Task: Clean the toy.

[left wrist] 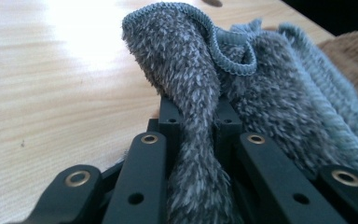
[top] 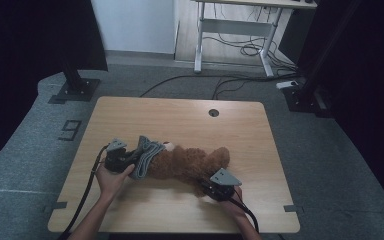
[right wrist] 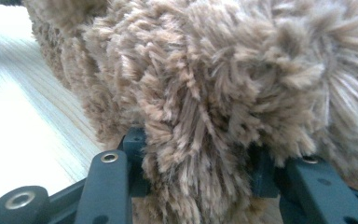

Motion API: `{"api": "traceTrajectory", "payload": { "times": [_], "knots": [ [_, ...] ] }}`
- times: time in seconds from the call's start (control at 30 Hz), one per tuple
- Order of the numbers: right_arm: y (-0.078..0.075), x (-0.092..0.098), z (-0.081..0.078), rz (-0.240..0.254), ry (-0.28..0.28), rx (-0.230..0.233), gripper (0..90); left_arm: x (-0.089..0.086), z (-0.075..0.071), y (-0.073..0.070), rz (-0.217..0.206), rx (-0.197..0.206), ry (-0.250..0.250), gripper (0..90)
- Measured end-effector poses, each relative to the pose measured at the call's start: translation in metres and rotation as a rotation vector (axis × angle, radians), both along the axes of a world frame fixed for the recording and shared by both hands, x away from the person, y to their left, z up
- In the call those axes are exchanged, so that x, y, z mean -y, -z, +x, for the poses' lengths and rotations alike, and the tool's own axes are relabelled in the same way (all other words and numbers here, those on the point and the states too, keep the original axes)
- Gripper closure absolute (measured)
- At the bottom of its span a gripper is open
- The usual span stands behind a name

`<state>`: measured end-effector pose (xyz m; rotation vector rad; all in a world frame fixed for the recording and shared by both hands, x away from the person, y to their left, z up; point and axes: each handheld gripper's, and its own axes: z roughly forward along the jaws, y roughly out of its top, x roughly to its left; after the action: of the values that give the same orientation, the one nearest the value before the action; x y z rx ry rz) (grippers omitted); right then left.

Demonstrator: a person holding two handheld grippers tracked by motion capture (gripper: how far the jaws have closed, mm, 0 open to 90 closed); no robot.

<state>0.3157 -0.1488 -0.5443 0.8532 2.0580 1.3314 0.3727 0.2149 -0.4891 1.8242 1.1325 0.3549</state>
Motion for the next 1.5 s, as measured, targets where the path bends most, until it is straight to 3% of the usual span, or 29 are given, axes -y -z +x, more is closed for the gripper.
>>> {"api": "traceTrajectory", "payload": {
  "times": [0.13, 0.27, 0.37, 0.47, 0.6, 0.67, 0.77, 0.83, 0.97, 1.1, 1.2, 1.27, 1.37, 1.5],
  "knots": [
    [0.0, 0.001, 0.0, 0.003, 0.0, -0.002, 51.9, 0.02, 0.002, -0.023, 0.009, 0.055, 0.043, 78.0],
    [0.0, 0.001, 0.0, -0.002, -0.002, 0.005, 51.8, 0.056, 0.011, -0.044, 0.042, 0.096, 0.105, 77.7],
    [0.0, 0.001, -0.001, -0.002, -0.005, 0.01, 51.7, 0.081, 0.025, -0.047, 0.057, 0.077, 0.135, 77.5],
    [0.0, 0.002, -0.001, -0.003, -0.009, 0.013, 50.7, 0.093, 0.034, -0.035, 0.066, 0.04, 0.146, 77.4],
    [-0.001, 0.004, -0.001, 0.014, -0.015, 0.006, 37.7, 0.093, 0.027, -0.024, 0.076, 0.067, 0.149, 77.8],
    [-0.004, 0.006, -0.002, 0.03, -0.02, -0.013, 27.6, 0.089, 0.017, -0.021, 0.063, 0.08, 0.157, 78.0],
    [-0.011, 0.014, -0.006, 0.074, -0.022, -0.05, 20.4, 0.081, 0.006, -0.016, 0.025, 0.097, 0.166, 78.3],
    [-0.021, 0.024, -0.011, 0.113, -0.011, -0.045, 19.1, 0.076, -0.002, -0.012, -0.008, 0.104, 0.176, 78.4],
    [-0.046, 0.051, -0.019, 0.238, 0.021, -0.022, 16.3, 0.071, -0.02, -0.009, -0.03, 0.129, 0.197, 78.5],
    [-0.072, 0.063, -0.018, 0.268, 0.027, -0.017, 15.2, 0.069, -0.034, -0.007, -0.038, 0.145, 0.209, 78.5],
    [-0.087, 0.055, -0.008, 0.226, 0.008, -0.043, 15.4, 0.067, -0.042, -0.006, -0.035, 0.157, 0.212, 78.5],
    [-0.087, 0.043, 0.001, 0.193, -0.03, -0.096, 15.6, 0.066, -0.046, -0.006, -0.029, 0.165, 0.211, 78.4],
    [-0.067, 0.012, 0.003, 0.105, -0.116, -0.186, 16.6, 0.065, -0.048, -0.005, -0.028, 0.166, 0.212, 78.4],
    [-0.041, -0.004, -0.008, 0.067, -0.123, -0.218, 19.4, 0.06, -0.051, -0.004, -0.053, 0.14, 0.234, 78.4]
  ]
}}
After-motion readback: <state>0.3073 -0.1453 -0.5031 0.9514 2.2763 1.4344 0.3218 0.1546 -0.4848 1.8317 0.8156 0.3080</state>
